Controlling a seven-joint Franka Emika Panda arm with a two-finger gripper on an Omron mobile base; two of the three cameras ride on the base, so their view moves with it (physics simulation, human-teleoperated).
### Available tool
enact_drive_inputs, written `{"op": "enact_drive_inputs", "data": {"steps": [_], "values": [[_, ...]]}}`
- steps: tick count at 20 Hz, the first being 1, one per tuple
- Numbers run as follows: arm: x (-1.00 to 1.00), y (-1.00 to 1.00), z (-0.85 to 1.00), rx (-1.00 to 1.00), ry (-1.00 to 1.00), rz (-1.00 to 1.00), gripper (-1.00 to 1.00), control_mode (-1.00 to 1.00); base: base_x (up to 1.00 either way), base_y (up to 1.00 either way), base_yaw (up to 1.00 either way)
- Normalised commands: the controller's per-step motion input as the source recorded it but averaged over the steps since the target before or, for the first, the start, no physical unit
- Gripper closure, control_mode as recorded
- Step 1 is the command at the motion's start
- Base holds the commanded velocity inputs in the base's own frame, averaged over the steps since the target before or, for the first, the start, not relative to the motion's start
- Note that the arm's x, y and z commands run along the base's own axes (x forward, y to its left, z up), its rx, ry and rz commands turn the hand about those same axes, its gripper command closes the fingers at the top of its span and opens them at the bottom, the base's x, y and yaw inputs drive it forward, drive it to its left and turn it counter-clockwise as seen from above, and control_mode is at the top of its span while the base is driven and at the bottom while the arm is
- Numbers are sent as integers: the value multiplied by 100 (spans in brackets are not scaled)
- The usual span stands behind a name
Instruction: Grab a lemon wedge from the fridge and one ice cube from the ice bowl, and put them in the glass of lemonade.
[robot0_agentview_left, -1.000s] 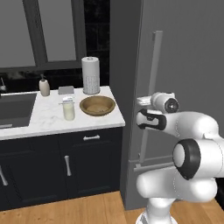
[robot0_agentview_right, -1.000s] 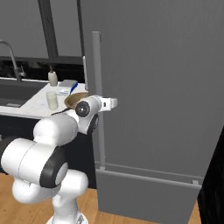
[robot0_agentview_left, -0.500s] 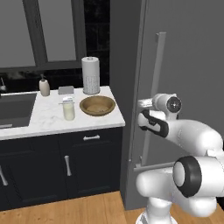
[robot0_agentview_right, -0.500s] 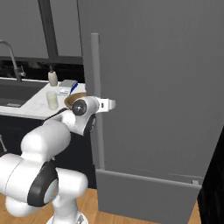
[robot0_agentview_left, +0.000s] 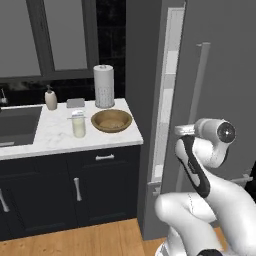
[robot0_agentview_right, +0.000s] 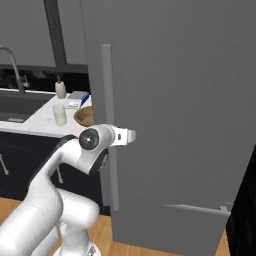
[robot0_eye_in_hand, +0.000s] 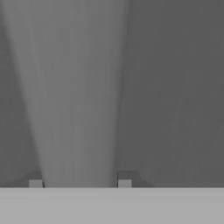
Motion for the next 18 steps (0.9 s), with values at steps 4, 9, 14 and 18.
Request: {"op": "enact_drive_inputs", "data": {"steps": [4,9,14,18], "values": [[-100,-99,0,3,14,-5,100,-100,0,0,0],[-100,-99,0,2,10,-7,100,-100,0,0,0],[-100,-100,0,3,1,-10,100,-100,0,0,0],[-100,-100,0,3,0,-12,100,-100,0,0,0]]}}
